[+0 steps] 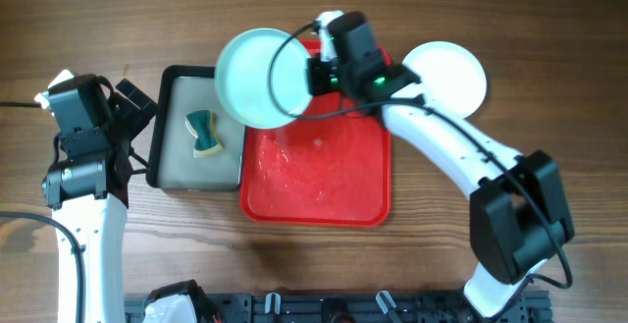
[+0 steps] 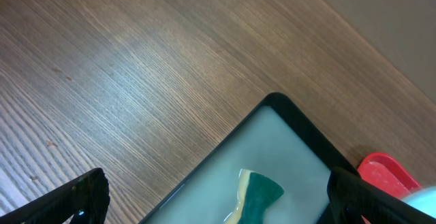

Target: Clean dirty plates on tray and stack at the side

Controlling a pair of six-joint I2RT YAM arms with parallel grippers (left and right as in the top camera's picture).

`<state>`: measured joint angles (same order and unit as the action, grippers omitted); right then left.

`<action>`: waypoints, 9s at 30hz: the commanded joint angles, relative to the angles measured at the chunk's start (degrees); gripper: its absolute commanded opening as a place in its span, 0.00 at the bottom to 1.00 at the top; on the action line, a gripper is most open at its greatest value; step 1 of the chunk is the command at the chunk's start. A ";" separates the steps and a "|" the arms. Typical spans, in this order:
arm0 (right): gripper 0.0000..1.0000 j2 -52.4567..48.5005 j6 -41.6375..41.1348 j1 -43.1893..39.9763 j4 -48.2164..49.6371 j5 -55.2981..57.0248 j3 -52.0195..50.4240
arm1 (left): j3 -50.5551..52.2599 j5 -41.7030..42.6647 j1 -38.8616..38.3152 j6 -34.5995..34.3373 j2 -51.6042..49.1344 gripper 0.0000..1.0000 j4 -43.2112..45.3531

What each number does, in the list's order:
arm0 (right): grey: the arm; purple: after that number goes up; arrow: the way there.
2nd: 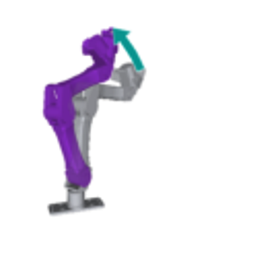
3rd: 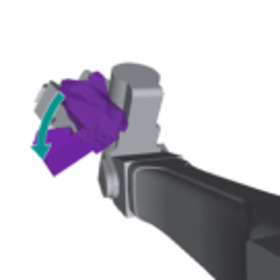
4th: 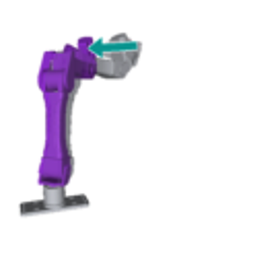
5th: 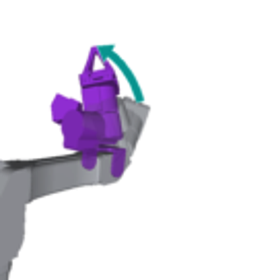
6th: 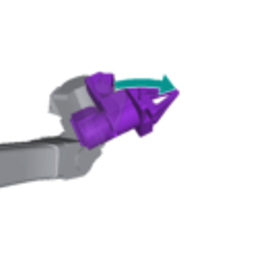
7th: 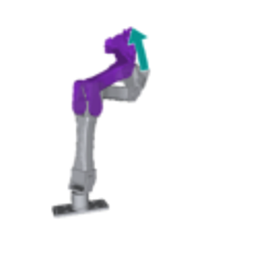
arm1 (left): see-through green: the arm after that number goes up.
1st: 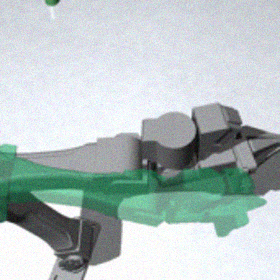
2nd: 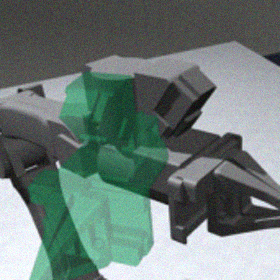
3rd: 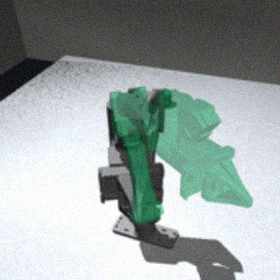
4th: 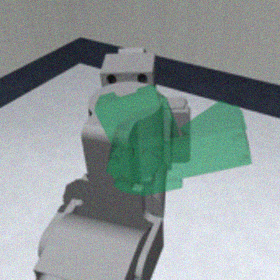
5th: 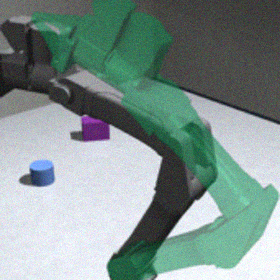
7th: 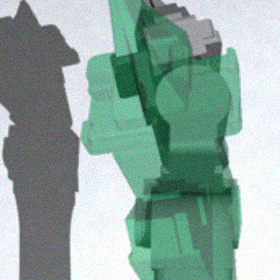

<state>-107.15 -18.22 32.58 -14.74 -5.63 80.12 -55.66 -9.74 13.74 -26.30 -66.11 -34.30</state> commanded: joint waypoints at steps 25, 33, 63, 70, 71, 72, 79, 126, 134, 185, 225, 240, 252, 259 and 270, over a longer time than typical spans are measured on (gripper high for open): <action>0.04 -5.68 72.46 20.46 44.87 24.09 1.20 | -0.33 -0.13 0.31 -0.79 -0.11 1.00 0.17; 0.04 -5.90 62.71 20.31 43.82 24.04 1.16 | -0.33 -0.13 0.31 -0.76 -0.11 1.00 0.17; 0.04 6.56 3.23 -10.80 -0.66 -20.35 1.20 | -0.33 -0.13 0.31 -0.76 -0.11 1.00 0.17; 0.04 8.28 4.79 -28.57 -13.70 -20.33 1.20 | -0.33 -0.11 0.31 -0.79 -0.11 1.00 0.17; 0.04 8.26 4.81 -30.82 -14.58 -20.31 1.18 | -0.33 -0.13 0.31 -0.79 -0.11 1.00 0.17; 0.04 8.26 4.76 -33.03 -15.17 -20.31 1.18 | -0.33 -0.11 0.31 -0.76 -0.11 1.00 0.17; 0.04 7.91 4.72 -41.62 -17.62 -6.91 -0.07 | -0.33 -0.13 0.31 -0.79 -0.11 1.00 0.17; 0.78 -5.79 6.14 -38.49 -22.43 -19.91 -1.03 | -0.33 -0.13 0.31 -0.79 -0.11 1.00 0.17; 0.99 -5.79 2.03 -32.13 -22.01 -19.69 -1.03 | -0.33 -0.13 0.31 -0.76 -0.11 1.00 0.17; 1.00 47.67 0.96 -18.01 -18.60 1.88 -5.16 | -0.33 -0.13 0.31 -0.76 -0.11 1.00 0.17; 0.99 107.01 13.70 -36.30 16.00 -9.86 -79.82 | -0.33 -0.13 0.31 -0.79 -0.11 1.00 0.17; 1.00 106.95 13.70 -36.30 15.98 -9.86 -79.82 | -0.33 -0.13 0.31 -0.79 -0.11 1.00 0.17; 1.00 106.95 13.70 -36.30 15.98 -9.86 -79.82 | -0.33 -0.13 0.31 -0.76 -0.11 1.00 0.20; 1.00 106.95 13.70 -36.30 15.98 -9.86 -79.82 | -0.33 -0.13 0.31 -0.79 -0.11 1.00 0.17; 1.00 106.95 13.70 -36.30 15.98 -9.86 -79.82 | -0.33 -0.13 0.31 -0.79 -0.11 1.00 0.17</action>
<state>-0.99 -5.63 -3.53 0.86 -14.59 0.43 -55.66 -9.74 13.74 -26.48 -66.11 -34.33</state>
